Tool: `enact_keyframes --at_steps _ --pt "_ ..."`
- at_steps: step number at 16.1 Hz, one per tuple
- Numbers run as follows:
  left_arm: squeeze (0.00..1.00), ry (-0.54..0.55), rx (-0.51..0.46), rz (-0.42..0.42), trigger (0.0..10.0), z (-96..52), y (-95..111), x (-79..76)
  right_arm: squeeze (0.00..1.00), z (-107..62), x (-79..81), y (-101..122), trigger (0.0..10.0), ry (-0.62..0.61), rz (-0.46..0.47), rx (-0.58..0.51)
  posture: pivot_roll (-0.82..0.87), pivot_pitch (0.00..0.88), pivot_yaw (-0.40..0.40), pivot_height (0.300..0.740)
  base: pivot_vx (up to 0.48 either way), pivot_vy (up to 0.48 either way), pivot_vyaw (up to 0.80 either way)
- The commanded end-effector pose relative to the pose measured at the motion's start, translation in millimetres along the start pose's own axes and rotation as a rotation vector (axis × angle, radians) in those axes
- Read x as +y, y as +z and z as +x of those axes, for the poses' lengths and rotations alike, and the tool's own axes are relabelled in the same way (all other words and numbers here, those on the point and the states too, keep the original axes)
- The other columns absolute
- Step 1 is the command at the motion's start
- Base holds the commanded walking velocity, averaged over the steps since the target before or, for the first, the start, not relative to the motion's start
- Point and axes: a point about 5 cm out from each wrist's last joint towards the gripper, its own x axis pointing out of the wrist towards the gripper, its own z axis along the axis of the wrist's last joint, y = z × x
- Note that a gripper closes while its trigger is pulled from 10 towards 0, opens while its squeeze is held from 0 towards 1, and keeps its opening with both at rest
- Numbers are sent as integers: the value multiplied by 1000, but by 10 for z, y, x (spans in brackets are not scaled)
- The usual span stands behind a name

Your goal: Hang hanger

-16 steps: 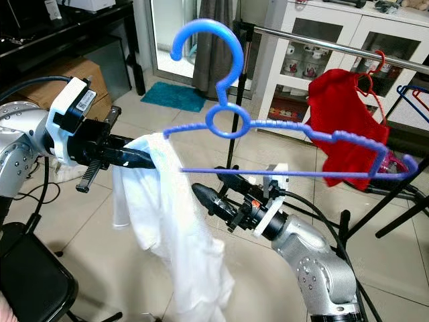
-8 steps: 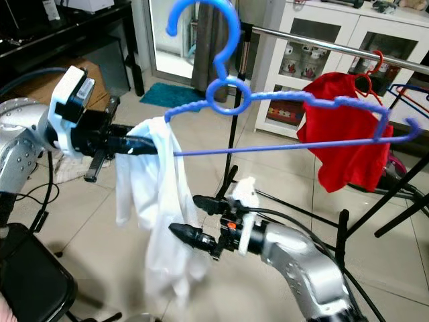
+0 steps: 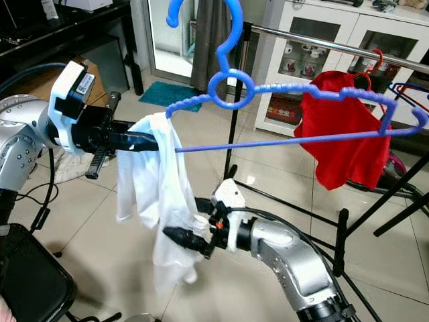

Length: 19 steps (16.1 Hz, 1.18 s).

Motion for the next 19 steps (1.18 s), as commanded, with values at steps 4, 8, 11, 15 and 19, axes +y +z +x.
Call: enact_keyframes --at_steps 4,8,11,15,19 --pt "0 19 -18 71 0 -43 203 38 0 -140 -63 -96 314 -21 3 42 105 0 -15 740 0 0 0" --pt "0 28 -19 76 0 -56 215 58 0 -258 -107 -144 0 -29 35 35 106 0 -13 740 0 0 0" --pt "0 31 -15 77 0 -69 214 62 0 -280 -114 -132 0 -26 40 19 107 0 -14 740 0 0 0" --pt "0 47 -2 76 0 -112 196 69 0 -386 -126 -134 275 -15 29 19 107 0 -20 740 0 0 0" --pt "0 52 10 72 0 -130 167 63 0 -431 -160 -119 0 -38 21 8 105 0 -25 740 0 0 0"
